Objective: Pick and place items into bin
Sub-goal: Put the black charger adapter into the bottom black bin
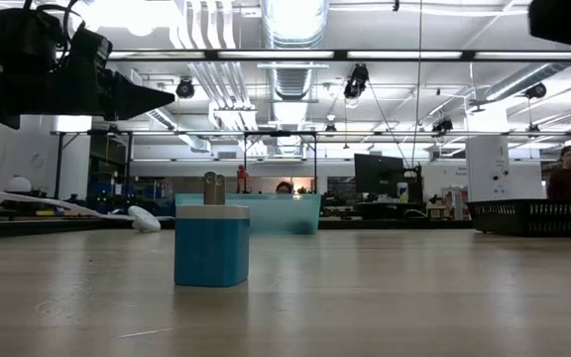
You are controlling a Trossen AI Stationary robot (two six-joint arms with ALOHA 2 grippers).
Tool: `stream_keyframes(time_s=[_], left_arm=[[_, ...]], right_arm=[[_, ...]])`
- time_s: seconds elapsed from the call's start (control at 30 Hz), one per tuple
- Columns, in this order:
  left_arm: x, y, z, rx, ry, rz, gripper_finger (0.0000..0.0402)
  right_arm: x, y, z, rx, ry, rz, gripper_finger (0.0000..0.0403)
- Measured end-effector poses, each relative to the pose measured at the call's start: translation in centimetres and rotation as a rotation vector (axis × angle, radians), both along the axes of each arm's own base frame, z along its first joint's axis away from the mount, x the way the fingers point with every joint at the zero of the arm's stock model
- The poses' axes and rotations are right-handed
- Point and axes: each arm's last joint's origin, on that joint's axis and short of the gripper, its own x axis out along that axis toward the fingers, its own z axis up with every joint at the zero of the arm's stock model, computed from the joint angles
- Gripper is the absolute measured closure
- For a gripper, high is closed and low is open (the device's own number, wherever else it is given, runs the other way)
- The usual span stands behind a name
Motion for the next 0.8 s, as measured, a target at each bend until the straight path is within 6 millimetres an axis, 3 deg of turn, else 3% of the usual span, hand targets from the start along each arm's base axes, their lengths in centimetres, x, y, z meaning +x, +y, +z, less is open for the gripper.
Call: stream_keyframes(time_s=[0.8], left_arm=[[0.0, 0.0, 0.2, 0.007, -0.02, 0.0, 0.0386]], right_arm=[[-2.9, 2.2, -0.2, 0.01, 0.093, -0.099, 0.0172]])
